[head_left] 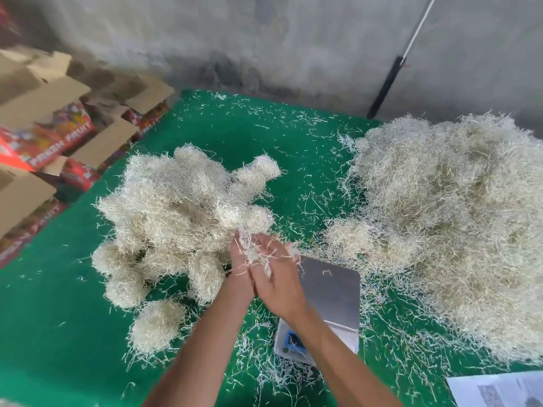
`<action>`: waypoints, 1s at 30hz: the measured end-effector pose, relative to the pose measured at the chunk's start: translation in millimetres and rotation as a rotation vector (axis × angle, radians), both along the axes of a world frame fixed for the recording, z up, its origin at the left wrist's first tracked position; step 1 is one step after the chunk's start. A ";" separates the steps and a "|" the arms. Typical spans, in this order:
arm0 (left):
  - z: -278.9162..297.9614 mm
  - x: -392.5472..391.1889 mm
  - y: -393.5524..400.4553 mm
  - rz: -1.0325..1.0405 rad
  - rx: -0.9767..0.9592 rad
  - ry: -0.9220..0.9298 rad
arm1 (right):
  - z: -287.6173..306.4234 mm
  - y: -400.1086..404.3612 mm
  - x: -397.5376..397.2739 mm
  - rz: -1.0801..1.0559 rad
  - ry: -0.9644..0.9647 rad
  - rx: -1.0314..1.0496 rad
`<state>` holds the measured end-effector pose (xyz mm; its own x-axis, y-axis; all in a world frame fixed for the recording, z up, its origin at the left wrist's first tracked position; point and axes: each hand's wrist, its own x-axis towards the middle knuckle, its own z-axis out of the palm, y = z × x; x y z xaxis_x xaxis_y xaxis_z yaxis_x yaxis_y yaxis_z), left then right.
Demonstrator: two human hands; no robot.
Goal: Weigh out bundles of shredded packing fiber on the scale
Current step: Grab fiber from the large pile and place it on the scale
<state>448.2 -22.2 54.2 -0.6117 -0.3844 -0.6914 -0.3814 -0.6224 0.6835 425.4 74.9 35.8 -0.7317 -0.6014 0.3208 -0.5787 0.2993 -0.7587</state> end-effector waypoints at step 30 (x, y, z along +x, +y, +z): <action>0.5 9.9 -22.9 -0.022 -0.087 0.190 | 37.8 14.8 -31.9 -0.249 -0.460 -0.264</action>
